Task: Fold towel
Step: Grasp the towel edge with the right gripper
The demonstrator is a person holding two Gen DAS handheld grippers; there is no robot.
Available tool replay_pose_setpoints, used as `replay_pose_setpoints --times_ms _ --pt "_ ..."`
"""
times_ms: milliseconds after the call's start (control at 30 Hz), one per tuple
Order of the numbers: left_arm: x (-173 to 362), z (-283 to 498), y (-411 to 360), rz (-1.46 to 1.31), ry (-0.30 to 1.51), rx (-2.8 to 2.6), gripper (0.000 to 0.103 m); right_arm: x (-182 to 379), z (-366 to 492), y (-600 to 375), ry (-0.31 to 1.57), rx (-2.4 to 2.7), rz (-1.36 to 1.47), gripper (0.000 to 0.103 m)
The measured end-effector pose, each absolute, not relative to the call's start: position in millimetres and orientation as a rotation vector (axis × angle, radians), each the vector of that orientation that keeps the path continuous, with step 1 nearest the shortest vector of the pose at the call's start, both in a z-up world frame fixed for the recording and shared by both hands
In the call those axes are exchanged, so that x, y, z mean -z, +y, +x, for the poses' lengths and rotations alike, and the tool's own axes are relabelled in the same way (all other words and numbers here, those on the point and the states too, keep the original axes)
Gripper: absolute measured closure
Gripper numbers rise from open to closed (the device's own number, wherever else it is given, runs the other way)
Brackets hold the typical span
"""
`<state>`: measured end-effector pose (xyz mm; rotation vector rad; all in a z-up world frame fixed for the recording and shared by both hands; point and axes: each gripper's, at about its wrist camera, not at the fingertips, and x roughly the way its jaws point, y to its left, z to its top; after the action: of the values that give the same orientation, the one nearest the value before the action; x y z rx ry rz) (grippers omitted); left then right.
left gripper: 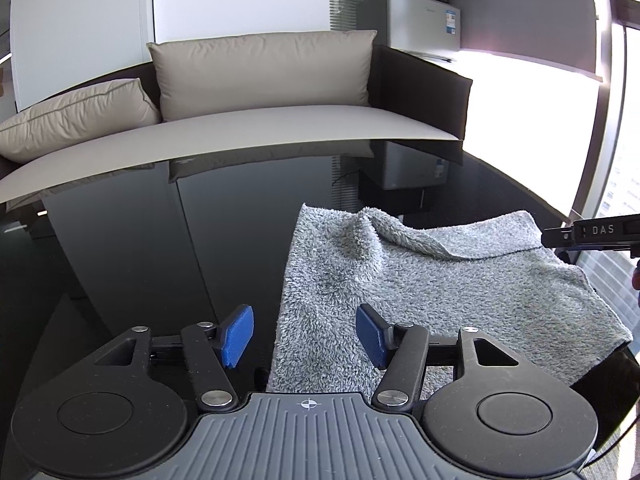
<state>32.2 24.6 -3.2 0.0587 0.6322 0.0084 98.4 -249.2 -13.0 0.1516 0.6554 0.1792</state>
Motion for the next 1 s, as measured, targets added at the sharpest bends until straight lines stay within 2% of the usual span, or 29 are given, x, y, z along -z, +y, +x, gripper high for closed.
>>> replay_pose_setpoints --times_ms 200,300,433,467,500,1000 --pt "6 45 28 0.050 0.646 0.006 0.048 14 106 -243 0.657 -0.187 0.098 0.056" --pt "7 52 28 0.053 0.654 0.010 0.047 14 107 -240 0.659 -0.179 0.060 0.070" --pt "8 60 28 0.064 0.661 0.013 0.047 15 108 -239 0.663 -0.183 0.039 0.083" --pt "9 62 29 0.067 0.661 0.013 0.047 15 108 -238 0.664 -0.183 0.034 0.091" --pt "9 65 29 0.069 0.663 0.013 0.047 15 108 -239 0.665 -0.187 0.041 0.094" --pt "13 88 37 0.091 0.673 0.009 0.047 -3 115 -240 0.586 -0.212 0.152 0.096"
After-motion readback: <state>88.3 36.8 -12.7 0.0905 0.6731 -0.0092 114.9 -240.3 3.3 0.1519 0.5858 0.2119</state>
